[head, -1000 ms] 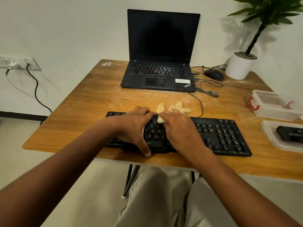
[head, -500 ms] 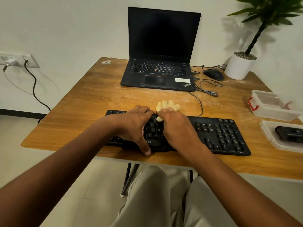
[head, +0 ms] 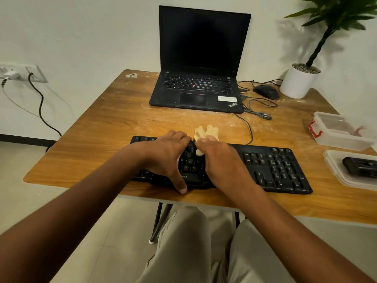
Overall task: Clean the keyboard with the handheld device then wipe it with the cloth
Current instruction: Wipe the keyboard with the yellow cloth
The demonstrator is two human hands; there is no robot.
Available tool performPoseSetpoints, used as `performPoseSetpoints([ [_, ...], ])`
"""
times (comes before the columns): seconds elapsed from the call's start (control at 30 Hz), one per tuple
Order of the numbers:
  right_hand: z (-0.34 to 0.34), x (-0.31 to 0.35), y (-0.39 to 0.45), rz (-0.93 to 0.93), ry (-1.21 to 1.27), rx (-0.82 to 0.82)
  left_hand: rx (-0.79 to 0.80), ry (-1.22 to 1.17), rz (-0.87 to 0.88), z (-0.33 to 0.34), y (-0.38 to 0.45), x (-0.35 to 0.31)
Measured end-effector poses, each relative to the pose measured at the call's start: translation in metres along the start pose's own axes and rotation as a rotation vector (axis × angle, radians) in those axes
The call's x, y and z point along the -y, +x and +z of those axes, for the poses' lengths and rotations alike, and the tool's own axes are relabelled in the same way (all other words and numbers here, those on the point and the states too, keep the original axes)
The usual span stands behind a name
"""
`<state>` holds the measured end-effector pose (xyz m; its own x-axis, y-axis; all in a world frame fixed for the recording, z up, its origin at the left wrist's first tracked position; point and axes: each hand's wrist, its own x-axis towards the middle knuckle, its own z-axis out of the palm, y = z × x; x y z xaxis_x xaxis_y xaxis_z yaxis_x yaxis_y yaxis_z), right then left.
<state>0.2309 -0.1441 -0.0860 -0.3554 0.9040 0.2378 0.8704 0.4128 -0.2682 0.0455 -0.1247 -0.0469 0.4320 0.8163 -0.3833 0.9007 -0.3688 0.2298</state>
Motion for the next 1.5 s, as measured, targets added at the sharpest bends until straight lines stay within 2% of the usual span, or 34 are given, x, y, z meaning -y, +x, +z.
performPoseSetpoints([
  [0.07,0.000,-0.002,-0.021,-0.037,0.019,0.012,0.008,0.001,-0.001,0.000,0.000,0.000],
  [0.17,-0.016,-0.026,-0.048,0.038,-0.008,0.013,0.000,-0.002,0.000,0.001,0.001,0.000],
  [0.27,-0.021,-0.050,-0.036,0.134,-0.086,-0.022,-0.005,0.001,-0.003,0.000,0.002,-0.002],
  [0.33,-0.016,-0.043,-0.019,0.135,-0.076,-0.039,0.003,-0.001,-0.012,-0.001,0.001,-0.004],
  [0.43,-0.002,-0.014,-0.015,0.028,-0.023,-0.006,0.010,-0.001,-0.021,-0.001,0.000,-0.004],
  [0.57,0.000,-0.007,-0.059,-0.118,-0.015,0.016,0.023,0.006,-0.023,0.000,0.000,-0.004],
  [0.67,-0.013,-0.031,-0.073,-0.022,-0.020,-0.030,0.017,-0.005,-0.013,-0.002,0.001,-0.004],
  [0.8,-0.018,-0.039,-0.037,0.099,-0.048,-0.043,0.020,0.001,-0.011,-0.003,0.001,-0.004],
  [0.87,-0.014,-0.020,-0.027,0.072,0.003,-0.017,0.022,0.006,-0.015,-0.003,0.001,-0.004],
  [1.03,-0.001,0.003,-0.062,-0.157,0.080,0.068,0.021,0.009,-0.011,-0.002,0.002,-0.004],
  [1.2,-0.021,-0.036,-0.061,0.017,0.036,-0.024,0.024,-0.016,-0.011,-0.003,0.001,-0.006],
  [1.3,-0.015,-0.037,-0.036,0.044,0.022,-0.056,0.022,-0.016,-0.012,-0.003,0.000,-0.005],
  [1.37,-0.007,-0.017,-0.029,-0.002,0.050,-0.037,0.020,-0.013,-0.013,-0.002,0.001,-0.004],
  [1.5,0.008,0.008,-0.062,-0.221,0.067,-0.007,0.009,0.005,-0.001,-0.001,0.003,-0.003],
])
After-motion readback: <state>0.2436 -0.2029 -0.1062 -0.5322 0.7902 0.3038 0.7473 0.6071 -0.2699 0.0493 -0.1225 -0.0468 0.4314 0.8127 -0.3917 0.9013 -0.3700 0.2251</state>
